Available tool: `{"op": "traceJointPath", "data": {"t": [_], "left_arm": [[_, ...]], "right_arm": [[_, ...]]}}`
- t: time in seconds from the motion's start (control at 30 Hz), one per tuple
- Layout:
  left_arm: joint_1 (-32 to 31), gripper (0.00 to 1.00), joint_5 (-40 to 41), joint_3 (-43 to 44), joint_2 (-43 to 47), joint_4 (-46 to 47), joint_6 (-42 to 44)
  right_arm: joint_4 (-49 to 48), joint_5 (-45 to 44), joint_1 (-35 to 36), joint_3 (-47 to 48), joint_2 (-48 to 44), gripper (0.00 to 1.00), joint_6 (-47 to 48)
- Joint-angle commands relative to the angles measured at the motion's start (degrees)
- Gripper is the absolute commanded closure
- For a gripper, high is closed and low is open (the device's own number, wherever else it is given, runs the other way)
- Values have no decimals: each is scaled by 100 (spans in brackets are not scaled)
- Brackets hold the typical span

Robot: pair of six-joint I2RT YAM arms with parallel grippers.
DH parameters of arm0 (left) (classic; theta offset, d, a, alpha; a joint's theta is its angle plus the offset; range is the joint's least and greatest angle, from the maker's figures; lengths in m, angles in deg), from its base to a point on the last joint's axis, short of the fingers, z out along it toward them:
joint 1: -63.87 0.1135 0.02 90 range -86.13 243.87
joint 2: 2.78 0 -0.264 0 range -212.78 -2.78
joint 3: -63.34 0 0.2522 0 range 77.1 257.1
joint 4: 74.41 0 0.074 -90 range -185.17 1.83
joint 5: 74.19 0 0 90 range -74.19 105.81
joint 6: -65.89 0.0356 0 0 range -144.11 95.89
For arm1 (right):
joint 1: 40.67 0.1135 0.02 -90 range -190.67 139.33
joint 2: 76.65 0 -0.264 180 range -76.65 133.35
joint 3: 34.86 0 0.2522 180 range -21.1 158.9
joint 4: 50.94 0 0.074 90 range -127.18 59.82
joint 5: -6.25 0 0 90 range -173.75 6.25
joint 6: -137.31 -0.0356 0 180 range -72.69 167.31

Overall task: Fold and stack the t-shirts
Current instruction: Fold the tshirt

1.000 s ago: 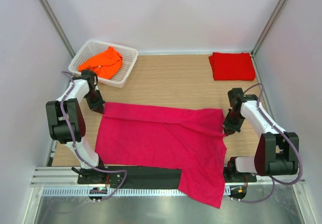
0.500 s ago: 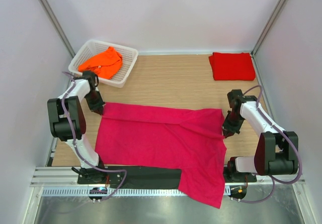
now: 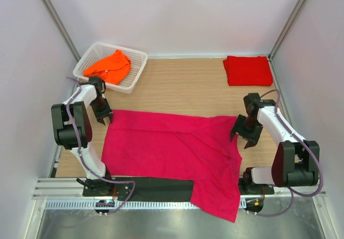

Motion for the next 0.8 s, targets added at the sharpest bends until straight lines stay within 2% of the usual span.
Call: {"op": "traceJointPath", "data": {"t": [0.0,0.07,0.13,0.23,0.33,0.37,0.5,0.67,0.73,0.77], "left_arm": [[27,62,27,152,629,-166,-83],[27,61,36,178,981,-228,-162],[18,61,-217,178,1209,-132,-267],[-17,64,-771,99,1483,228,-513],[-87,65,-1062,125,1361,545,-681],[-113,69,-1281,169,1264,571,-672],[-263,74,-1597,362,563,677,-576],[-316,78,-1669,389,77,747,-488],[-307,79,-1669,380,-28,747,-435],[-307,79,-1669,363,-55,782,-426]], "right_arm": [[-126,-115,-20,771,-40,25,106],[-424,-546,-20,1149,188,17,193],[-802,-670,-29,1438,451,16,263],[-1181,-715,-29,1781,1075,16,404],[-1374,-758,-29,2063,1690,19,422],[-1436,-750,-29,2107,1866,20,422],[-1665,-618,-29,2309,2349,28,361],[-1743,-460,-29,2328,2667,45,185],[-1796,-468,-29,2327,2755,58,176],[-1823,-477,-20,2354,2799,59,176]]}}
